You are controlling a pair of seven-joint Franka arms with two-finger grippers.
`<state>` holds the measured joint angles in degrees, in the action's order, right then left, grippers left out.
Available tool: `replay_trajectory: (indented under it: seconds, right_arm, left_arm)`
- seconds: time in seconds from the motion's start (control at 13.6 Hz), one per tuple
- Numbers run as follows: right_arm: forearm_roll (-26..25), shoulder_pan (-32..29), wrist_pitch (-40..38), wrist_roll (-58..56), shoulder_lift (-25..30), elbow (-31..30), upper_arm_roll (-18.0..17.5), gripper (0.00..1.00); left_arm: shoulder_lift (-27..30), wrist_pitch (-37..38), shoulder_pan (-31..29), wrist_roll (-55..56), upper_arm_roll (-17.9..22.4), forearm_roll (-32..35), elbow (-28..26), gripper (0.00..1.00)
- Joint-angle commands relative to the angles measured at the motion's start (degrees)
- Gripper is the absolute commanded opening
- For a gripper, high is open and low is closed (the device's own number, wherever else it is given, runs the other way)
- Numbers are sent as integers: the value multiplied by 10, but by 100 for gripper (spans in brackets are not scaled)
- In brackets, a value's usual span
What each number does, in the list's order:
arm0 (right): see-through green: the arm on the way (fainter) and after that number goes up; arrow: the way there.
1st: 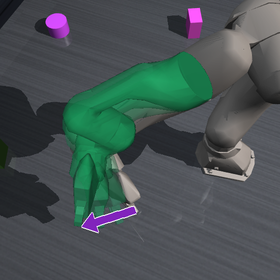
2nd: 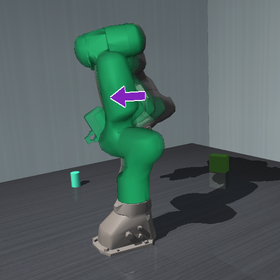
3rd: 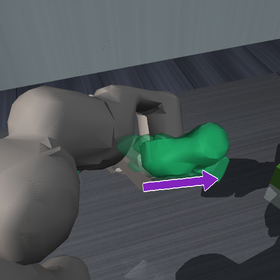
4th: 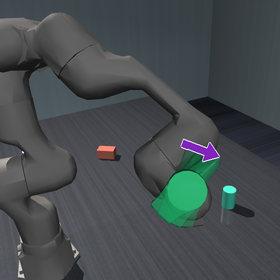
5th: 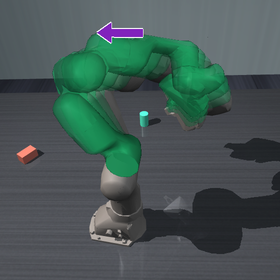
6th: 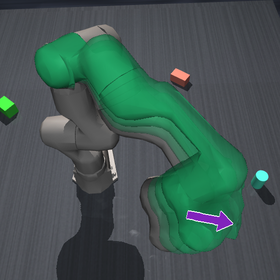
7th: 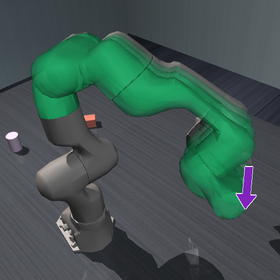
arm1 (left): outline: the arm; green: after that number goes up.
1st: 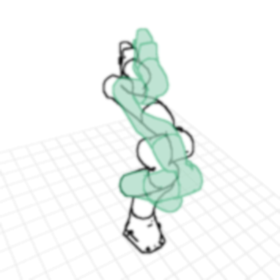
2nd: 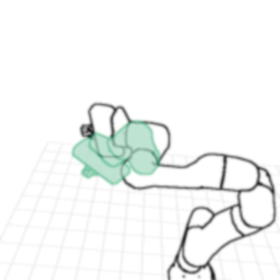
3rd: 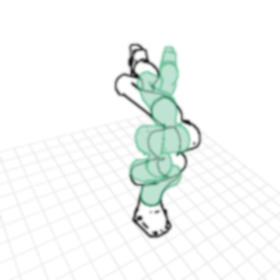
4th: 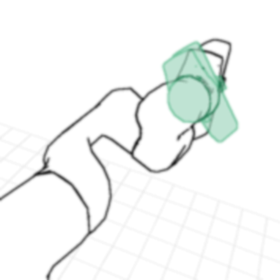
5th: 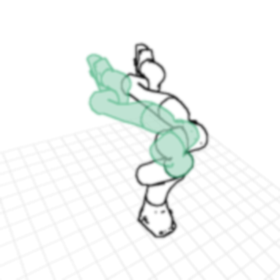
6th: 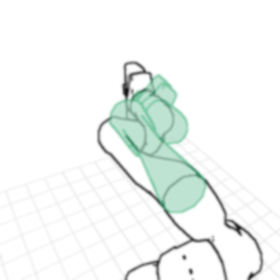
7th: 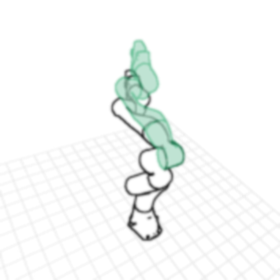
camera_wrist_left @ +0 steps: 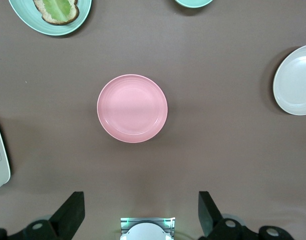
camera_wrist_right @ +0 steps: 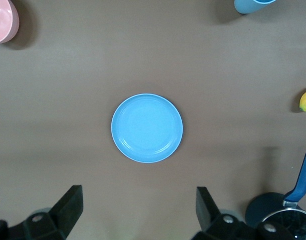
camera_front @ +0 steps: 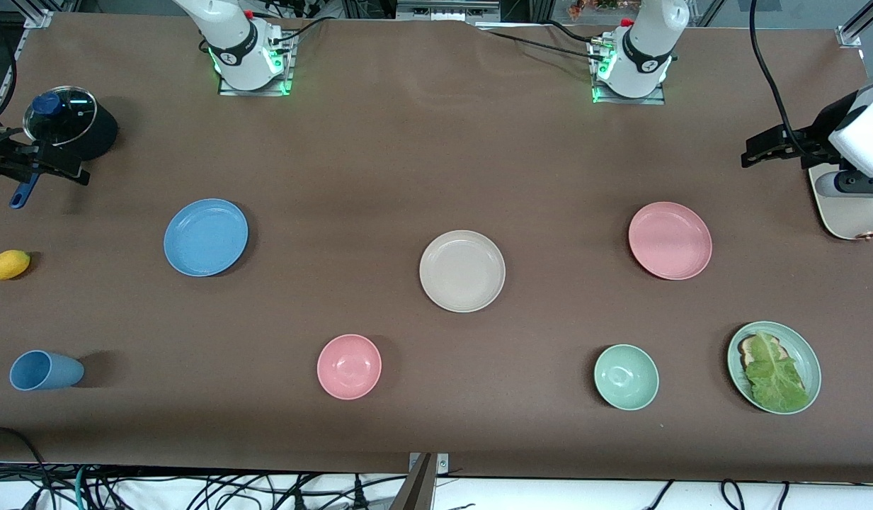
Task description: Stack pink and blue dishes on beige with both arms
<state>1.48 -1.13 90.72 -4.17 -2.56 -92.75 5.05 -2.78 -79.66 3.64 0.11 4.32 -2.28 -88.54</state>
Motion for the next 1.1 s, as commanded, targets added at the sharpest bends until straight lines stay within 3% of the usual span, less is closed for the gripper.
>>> replay_trajectory:
  seconds: [0.0, 1.03]
  right_arm:
    - [1, -8, -3, -2, 0, 11, -7, 100]
    - [1, -8, -10, -3, 2, 11, -7, 100]
  left_arm:
    - [8, -2, -3, 0, -5, 7, -6, 100]
    - [8, -3, -3, 0, -5, 7, -6, 100]
